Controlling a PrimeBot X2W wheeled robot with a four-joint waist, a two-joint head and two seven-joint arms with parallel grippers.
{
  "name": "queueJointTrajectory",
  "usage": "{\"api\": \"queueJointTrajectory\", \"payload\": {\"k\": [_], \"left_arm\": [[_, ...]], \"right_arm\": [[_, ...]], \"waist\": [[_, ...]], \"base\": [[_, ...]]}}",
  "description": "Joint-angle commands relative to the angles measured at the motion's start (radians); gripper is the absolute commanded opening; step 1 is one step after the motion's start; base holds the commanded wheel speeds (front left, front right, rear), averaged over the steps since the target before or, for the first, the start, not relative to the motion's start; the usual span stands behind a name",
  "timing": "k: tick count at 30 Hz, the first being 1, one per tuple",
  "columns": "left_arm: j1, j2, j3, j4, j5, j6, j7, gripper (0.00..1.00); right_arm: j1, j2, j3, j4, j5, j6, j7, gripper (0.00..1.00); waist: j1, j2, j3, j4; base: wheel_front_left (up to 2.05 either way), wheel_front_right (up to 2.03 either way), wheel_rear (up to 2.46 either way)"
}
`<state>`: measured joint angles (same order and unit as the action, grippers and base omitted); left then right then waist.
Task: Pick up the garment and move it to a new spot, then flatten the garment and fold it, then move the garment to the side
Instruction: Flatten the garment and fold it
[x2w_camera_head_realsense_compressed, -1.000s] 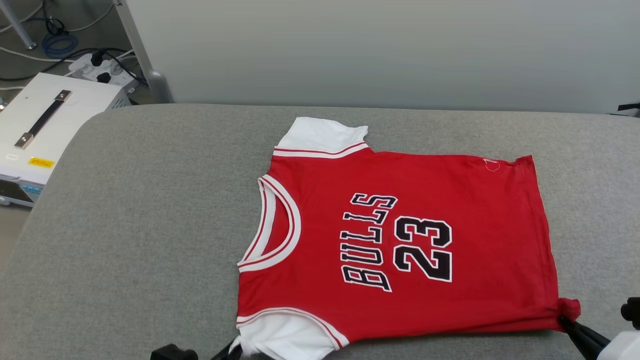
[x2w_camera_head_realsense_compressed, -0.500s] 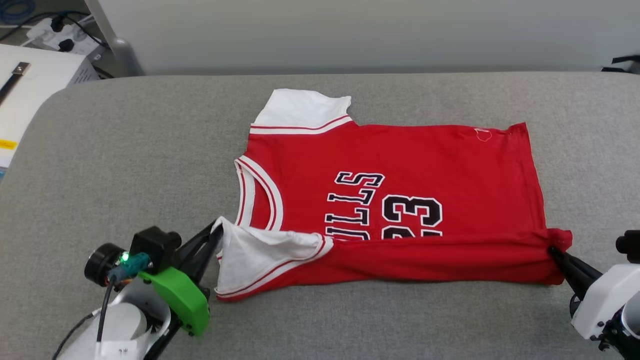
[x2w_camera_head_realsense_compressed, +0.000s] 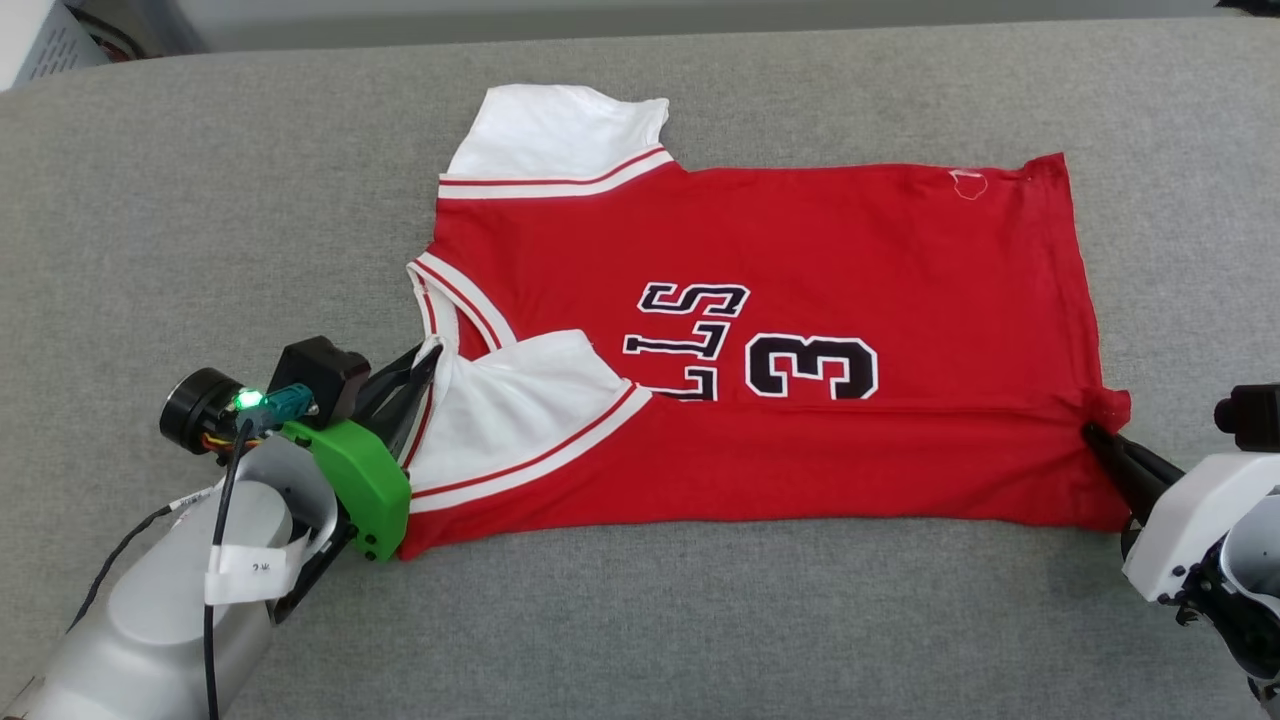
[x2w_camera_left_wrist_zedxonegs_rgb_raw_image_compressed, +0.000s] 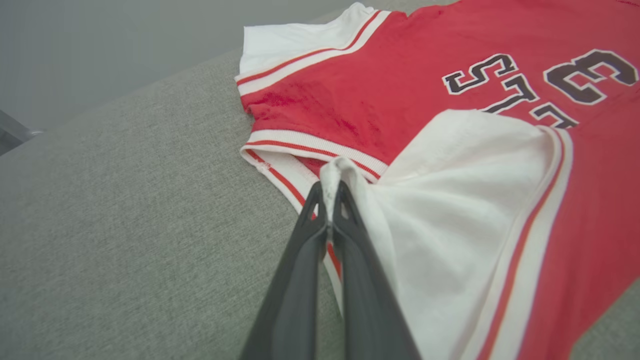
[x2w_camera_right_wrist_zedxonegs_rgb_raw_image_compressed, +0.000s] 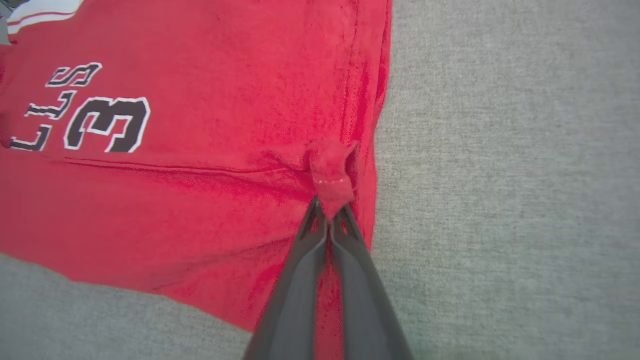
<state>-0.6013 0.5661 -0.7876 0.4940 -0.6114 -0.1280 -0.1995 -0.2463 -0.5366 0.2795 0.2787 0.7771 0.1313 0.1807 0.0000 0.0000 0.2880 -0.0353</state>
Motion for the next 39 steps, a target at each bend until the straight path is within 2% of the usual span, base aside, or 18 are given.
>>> {"api": "queueJointTrajectory", "payload": {"k": [1, 11, 12, 13, 14, 19, 23, 26, 31, 33, 39], "left_arm": [[-0.03, 0.004, -0.02, 0.026, -0.02, -0.002, -0.01, 0.0], [-0.087, -0.015, -0.197, 0.202, -0.128, -0.003, -0.041, 0.0], [-0.091, -0.016, -0.208, 0.211, -0.134, -0.003, -0.046, 0.16], [-0.094, -0.016, -0.213, 0.218, -0.139, -0.003, -0.05, 0.53], [-0.099, -0.017, -0.216, 0.224, -0.143, -0.003, -0.054, 1.0], [-0.12, 0.011, -0.197, 0.2, -0.171, -0.003, -0.061, 1.0], [-0.137, 0.065, -0.203, 0.142, -0.19, -0.003, -0.06, 1.0], [-0.163, 0.108, -0.225, 0.081, -0.228, -0.003, -0.004, 1.0], [-0.205, 0.148, -0.255, -0.033, -0.373, -0.003, 0.212, 1.0], [-0.226, 0.158, -0.277, -0.079, -0.437, -0.003, 0.336, 1.0], [-0.268, 0.137, -0.318, -0.109, -0.567, -0.002, 0.629, 1.0]], "right_arm": [[-0.024, 0.005, 0.007, 0.015, -0.007, -0.001, -0.004, 0.0], [-0.068, 0.029, 0.063, 0.091, -0.012, -0.001, -0.031, 0.0], [-0.067, 0.029, 0.059, 0.096, -0.011, -0.001, -0.041, 0.0], [-0.065, 0.026, 0.056, 0.097, -0.013, -0.001, -0.05, 0.33], [-0.061, 0.024, 0.049, 0.095, -0.016, -0.001, -0.064, 1.0], [-0.025, 0.012, -0.009, 0.042, -0.027, -0.001, -0.12, 1.0], [0.02, 0.005, -0.065, -0.031, -0.053, -0.001, -0.129, 1.0], [0.052, 0.016, -0.109, -0.086, -0.077, -0.001, -0.117, 1.0], [0.092, 0.045, -0.16, -0.147, -0.113, -0.001, -0.079, 1.0], [0.106, 0.059, -0.178, -0.163, -0.127, -0.001, -0.06, 1.0], [0.121, 0.09, -0.203, -0.189, -0.153, -0.001, -0.026, 1.0]], "waist": [[0.0, 0.0, 0.036, -0.014], [0.0, 0.0, 0.045, -0.015], [0.0, 0.0, 0.038, -0.013], [0.0, 0.0, 0.031, -0.01], [0.0, 0.0, 0.02, -0.005], [0.0, 0.0, -0.033, 0.017], [0.0, 0.0, -0.073, 0.032], [0.0, 0.0, -0.099, 0.044], [0.0, 0.0, -0.131, 0.065], [0.0, 0.0, -0.14, 0.074], [0.0, 0.0, -0.154, 0.085]], "base": [[0.0, 0.0, 0.0], [0.0, 0.0, 0.0], [0.0, 0.0, 0.0], [0.0, 0.0, 0.0], [0.0, 0.0, 0.0], [0.0, 0.0, 0.0], [0.0, 0.0, 0.0], [0.0, 0.0, 0.0], [0.0, 0.0, 0.0], [0.0, 0.0, 0.0], [0.0, 0.0, 0.0]]}}
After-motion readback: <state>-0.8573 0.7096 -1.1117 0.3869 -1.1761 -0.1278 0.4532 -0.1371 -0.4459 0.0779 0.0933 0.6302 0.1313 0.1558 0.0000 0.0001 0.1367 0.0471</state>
